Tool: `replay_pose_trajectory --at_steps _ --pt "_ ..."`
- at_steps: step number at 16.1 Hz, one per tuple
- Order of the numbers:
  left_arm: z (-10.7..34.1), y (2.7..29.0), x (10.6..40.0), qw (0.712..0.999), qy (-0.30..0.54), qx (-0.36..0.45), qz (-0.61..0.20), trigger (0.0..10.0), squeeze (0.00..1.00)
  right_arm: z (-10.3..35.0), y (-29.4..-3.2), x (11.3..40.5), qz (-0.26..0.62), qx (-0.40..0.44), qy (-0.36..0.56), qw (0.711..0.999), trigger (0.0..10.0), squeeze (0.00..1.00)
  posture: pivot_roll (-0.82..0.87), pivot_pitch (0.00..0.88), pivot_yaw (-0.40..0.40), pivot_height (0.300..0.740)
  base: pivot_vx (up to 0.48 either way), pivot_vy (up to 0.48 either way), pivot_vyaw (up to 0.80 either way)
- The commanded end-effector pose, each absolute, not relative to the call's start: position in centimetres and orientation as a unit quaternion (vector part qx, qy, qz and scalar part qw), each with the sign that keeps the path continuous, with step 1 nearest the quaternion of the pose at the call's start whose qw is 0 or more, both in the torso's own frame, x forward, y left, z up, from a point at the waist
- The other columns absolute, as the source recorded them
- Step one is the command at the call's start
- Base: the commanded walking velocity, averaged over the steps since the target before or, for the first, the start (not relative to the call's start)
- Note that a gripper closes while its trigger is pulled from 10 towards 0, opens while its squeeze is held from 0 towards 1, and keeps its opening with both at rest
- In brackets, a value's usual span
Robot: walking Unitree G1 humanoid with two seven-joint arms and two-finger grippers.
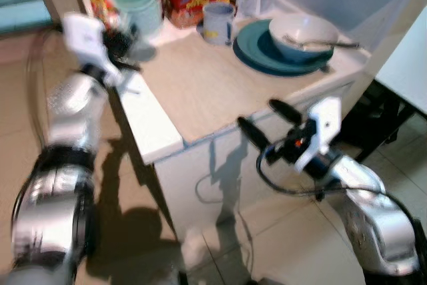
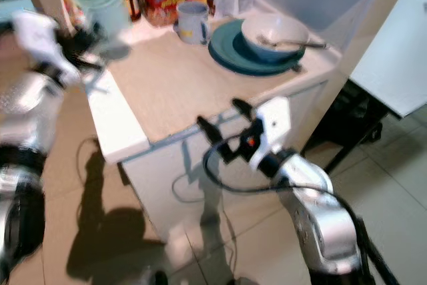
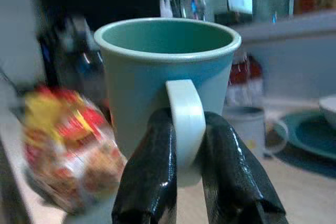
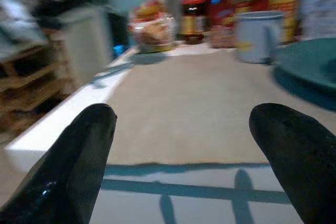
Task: Setting the table
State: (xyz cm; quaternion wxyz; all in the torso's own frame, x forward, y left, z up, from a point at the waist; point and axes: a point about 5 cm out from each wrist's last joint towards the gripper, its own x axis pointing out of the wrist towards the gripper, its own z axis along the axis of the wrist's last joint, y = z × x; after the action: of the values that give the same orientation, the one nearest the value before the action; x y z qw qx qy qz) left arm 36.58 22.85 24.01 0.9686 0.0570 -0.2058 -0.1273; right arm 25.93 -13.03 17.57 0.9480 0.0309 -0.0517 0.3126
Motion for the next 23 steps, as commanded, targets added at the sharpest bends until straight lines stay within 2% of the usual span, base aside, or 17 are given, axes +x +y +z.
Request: replay_pose_trajectory --at_steps 1,3,4,5,8,10,16,17,23 --pt "23.8 22.9 34.8 0.973 -0.201 0.042 -0.109 10.0 0.0 17.7 -13.0 25.8 0.291 0.019 -0.065 0.954 10.0 0.0 0.01 0.034 -0.012 0.74 0.0 -0.48 0.0" --pt "22.8 22.4 30.4 0.977 -0.188 0.06 -0.085 10.0 0.0 17.6 -12.2 25.6 0.275 0.019 -0.068 0.959 10.0 0.0 0.02 0.045 -0.035 0.74 0.0 -0.48 0.24" --pt "22.5 22.1 29.6 0.977 -0.181 0.069 -0.083 10.0 0.0 17.7 -12.1 25.6 0.272 0.022 -0.07 0.959 10.0 0.0 0.03 0.043 -0.037 0.74 0.0 -0.48 0.8" --pt "21.6 20.7 27.8 0.979 -0.157 0.093 -0.089 10.0 0.0 17.7 -11.8 25.6 0.266 0.023 -0.076 0.961 10.0 0.0 0.05 0.038 -0.027 0.74 0.0 -0.48 0.8" --pt "20.0 18.0 25.3 0.986 -0.095 0.097 -0.095 10.0 0.0 17.2 -11.7 25.8 0.237 0.013 -0.077 0.968 10.0 0.0 0.05 0.03 -0.009 0.74 0.0 -0.48 0.8" --pt "20.4 17.6 25.9 0.987 -0.095 0.106 -0.071 10.0 0.0 17.0 -12.0 26.1 0.21 0.015 -0.075 0.975 10.0 0.0 0.07 0.027 -0.002 0.74 0.0 -0.48 0.8" --pt "20.2 16.7 26.8 0.986 -0.067 0.127 -0.083 10.0 0.0 17.0 -12.5 26.7 0.171 0.02 -0.086 0.981 10.0 0.0 0.06 0.024 0.033 0.74 0.0 -0.48 0.8" --pt "20.1 16.5 26.8 0.986 -0.065 0.126 -0.087 10.0 0.0 16.8 -12.8 26.7 0.162 0.041 -0.08 0.983 10.0 0.0 0.06 0.024 0.032 0.74 0.0 -0.48 0.0" --pt "18.4 16.5 26.1 0.99 -0.035 0.112 -0.081 10.0 0.0 16.0 -13.2 26.4 0.137 0.02 -0.071 0.988 10.0 0.0 0.04 0.019 0.019 0.74 0.0 -0.48 0.0"
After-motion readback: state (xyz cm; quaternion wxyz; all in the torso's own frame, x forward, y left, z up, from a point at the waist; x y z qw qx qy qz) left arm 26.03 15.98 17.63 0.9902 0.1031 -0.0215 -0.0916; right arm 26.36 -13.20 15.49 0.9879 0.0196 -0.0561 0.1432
